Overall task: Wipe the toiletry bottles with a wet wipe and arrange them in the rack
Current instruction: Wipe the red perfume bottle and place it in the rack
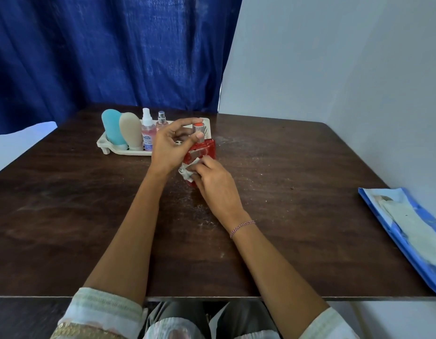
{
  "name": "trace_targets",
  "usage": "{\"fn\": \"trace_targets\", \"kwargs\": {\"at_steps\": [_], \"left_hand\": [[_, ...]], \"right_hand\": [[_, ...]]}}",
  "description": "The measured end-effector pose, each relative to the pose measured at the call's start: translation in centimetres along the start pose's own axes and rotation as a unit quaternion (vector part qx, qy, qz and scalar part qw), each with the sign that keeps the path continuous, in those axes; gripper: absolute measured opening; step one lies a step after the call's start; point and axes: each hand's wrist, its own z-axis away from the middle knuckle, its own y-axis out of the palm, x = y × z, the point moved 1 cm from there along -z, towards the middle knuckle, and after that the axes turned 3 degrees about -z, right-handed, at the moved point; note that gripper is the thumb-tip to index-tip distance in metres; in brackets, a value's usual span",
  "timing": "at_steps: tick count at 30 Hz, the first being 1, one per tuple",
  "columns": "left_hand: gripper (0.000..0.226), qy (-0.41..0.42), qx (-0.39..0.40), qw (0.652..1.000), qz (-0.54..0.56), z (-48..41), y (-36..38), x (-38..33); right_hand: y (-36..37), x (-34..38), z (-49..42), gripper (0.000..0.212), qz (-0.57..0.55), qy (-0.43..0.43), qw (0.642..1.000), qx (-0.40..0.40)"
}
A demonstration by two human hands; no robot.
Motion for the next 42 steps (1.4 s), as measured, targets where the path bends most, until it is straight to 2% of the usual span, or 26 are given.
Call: {"fn": "trace_targets", "kwargs": {"at_steps": [3,6,13,19,24,30,36,42], "left_hand": [[0.034,-0.012,-0.002,1.0,0.008,0.2,0.2,0.0],[0.036,-0.036,-0.008,0.999,0.013,0.2,0.2,0.2],[0.036,-0.053,-0.012,0.998,0.025,-0.2,-0.1,-0.1],[0.035,-0.029,-0.006,0.999,0.025,0.3,0.1,0.0],[0.036,-0.026,0.005,0.999,0.029,0.1,0.2,0.2],[0.035,-0.012,0.008,0.999,0.048,0.0,0.0,-0.1],[0.036,-0.028,0.012,0.998,0.05,0.1,0.0,0.3],[0.035,-0.007,0.025,0.998,0.056,0.2,0.2,-0.1]], "right_hand": [[0.3,-0.4,0.5,0.018,0.006,0.006,0.998,0.058],[0.0,-1.1,0.7,0.018,-0.023,0.055,0.993,0.105],[-1.7,-3.8,-0.1,0.018,-0.053,0.135,0.989,0.014],[-1.1,-2.5,0.1,0.015,-0.099,0.095,0.99,0.012],[-1.3,-3.2,-0.6,0.013,-0.114,0.149,0.979,-0.085],[-0.4,-1.8,-0.6,0.015,-0.129,0.063,0.989,-0.038],[-0.9,-4.1,-0.9,0.014,-0.152,0.157,0.968,-0.123],[-1.2,-2.9,-0.5,0.016,-0.158,0.093,0.981,-0.063]]}}
